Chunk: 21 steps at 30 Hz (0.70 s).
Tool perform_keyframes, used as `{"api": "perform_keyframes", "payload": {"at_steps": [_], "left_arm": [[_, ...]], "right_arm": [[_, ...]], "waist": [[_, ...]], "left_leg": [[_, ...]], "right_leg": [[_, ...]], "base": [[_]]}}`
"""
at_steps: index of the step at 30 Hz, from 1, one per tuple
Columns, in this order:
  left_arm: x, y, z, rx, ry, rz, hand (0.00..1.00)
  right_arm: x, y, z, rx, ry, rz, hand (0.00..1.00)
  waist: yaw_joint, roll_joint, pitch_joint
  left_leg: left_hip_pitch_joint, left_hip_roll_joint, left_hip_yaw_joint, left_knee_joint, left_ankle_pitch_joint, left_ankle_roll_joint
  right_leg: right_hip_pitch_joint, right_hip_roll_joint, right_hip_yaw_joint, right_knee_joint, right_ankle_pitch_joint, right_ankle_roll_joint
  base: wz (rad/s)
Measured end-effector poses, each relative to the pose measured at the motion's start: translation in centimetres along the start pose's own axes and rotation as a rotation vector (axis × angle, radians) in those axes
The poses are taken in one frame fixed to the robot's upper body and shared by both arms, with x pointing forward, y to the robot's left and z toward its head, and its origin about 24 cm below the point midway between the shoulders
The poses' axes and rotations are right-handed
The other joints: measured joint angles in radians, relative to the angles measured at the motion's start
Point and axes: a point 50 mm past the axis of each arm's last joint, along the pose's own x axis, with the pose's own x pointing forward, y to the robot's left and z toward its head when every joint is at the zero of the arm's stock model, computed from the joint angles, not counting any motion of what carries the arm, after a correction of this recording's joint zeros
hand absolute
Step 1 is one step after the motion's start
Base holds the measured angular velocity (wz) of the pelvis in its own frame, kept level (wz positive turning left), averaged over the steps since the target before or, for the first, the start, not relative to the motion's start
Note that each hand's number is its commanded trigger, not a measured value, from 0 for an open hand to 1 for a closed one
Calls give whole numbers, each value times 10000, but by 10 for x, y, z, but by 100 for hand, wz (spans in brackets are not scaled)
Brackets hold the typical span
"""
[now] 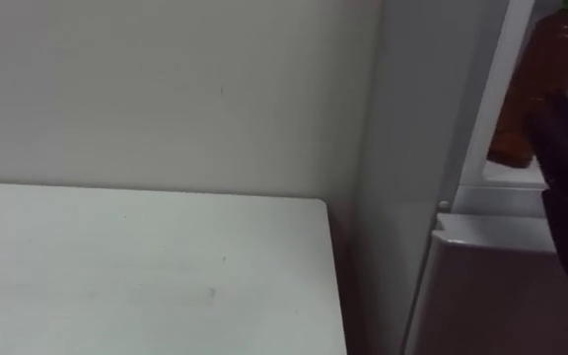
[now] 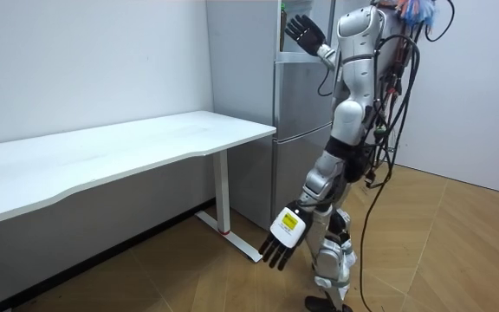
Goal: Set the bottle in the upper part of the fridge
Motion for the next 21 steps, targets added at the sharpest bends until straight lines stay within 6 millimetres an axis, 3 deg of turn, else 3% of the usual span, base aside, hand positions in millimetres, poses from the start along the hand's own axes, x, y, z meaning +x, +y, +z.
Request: {"api": "perform_keyframes", "payload": {"at_steps": [6,12,15,18,21], "left_arm": [[1,-5,10,310,-360,-417,0],[2,-12,19,769,-515,-916,0],[3,-15,23,917,-581,-1206,0],[4,-16,26,721,-602,-1246,0],[3,-16,26,413,-551,-1260,0]], "right_arm": [[-24,-2,-29,1667,1300,752,0],[-49,-26,-63,2755,2489,-82,0],[-73,-42,-84,3653,3216,-724,0],[-92,-57,-92,3822,3683,-1521,0],[-125,-76,-99,3882,4283,-2903,0]], "waist": [[84,23,10],[285,222,24],[246,376,23],[214,377,20],[157,313,-15]], "left_leg": [[-127,-2,50,68,0,5],[-155,7,220,118,-22,39],[-212,7,297,127,-22,43],[-292,7,333,151,-21,45],[-323,7,438,140,-20,45]], "right_leg": [[-97,-2,42,-3,40,-28],[-189,3,107,-22,111,-25],[-285,11,195,21,144,-26],[-418,-5,206,150,144,-27],[-487,-14,176,171,148,-35]], "base": [[-3],[-7],[-9],[-5],[-9]]}}
